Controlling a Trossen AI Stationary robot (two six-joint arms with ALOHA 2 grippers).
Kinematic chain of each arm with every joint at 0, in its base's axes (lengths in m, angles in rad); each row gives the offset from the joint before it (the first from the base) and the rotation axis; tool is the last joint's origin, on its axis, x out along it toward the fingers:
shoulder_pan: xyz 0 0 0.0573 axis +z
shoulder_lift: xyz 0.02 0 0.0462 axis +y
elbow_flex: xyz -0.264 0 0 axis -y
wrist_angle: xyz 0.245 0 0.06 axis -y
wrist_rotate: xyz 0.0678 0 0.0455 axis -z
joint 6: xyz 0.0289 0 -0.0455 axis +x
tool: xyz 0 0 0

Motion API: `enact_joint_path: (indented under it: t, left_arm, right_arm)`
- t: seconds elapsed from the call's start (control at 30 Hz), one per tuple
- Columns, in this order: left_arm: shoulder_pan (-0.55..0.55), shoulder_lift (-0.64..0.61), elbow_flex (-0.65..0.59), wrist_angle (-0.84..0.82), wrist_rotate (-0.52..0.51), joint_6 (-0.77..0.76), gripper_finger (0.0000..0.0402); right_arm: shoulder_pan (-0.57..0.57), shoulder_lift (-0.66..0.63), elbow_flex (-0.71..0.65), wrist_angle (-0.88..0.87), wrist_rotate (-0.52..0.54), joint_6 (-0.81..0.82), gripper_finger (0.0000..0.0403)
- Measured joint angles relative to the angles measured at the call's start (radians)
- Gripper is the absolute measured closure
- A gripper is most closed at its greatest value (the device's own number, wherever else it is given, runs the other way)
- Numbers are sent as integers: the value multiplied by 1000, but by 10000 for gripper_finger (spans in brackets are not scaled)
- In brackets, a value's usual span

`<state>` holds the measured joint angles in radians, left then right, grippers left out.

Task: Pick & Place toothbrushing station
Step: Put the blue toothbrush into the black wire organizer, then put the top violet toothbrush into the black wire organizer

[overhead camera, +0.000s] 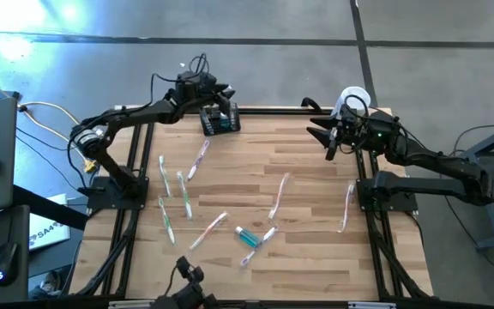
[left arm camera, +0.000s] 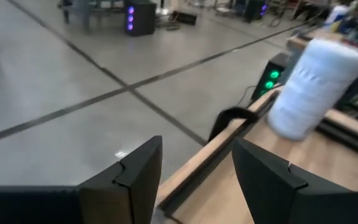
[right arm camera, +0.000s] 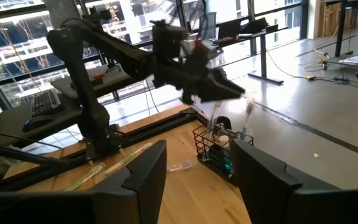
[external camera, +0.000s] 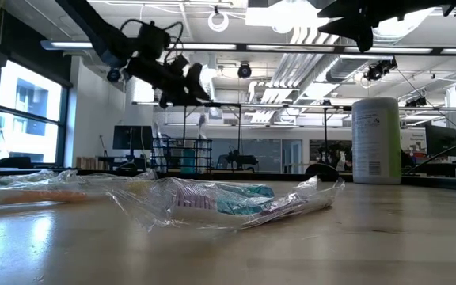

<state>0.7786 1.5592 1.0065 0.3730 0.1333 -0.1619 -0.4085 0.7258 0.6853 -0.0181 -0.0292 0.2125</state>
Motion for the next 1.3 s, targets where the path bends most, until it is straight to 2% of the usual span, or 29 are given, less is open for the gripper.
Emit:
enact_joint_path:
  t: [0.2,0.4,0.67,0.93,1.13,1.23,1.3]
  left_arm:
    - [0,-158,0,-100,103,30,208]
    - [-21,-351,0,-282,213,75,208]
    - [-134,-544,1,-670,250,238,208]
    - [-275,-564,1,-1014,251,197,208]
    - [-442,-560,1,-1103,322,136,208]
    - [-507,-560,1,-1120,275,73,208]
    - [-527,-560,1,-1157,196,32,208]
  right_arm:
    - [0,0,0,0,-4,0,231]
    - [0,0,0,0,-31,0,231]
    - [1,0,0,-1,-41,0,231]
    - [1,0,0,-36,-85,54,231]
    - [5,0,0,-34,-111,57,231]
    - [17,0,0,-31,-109,57,231]
    - [26,0,0,-31,-109,57,231]
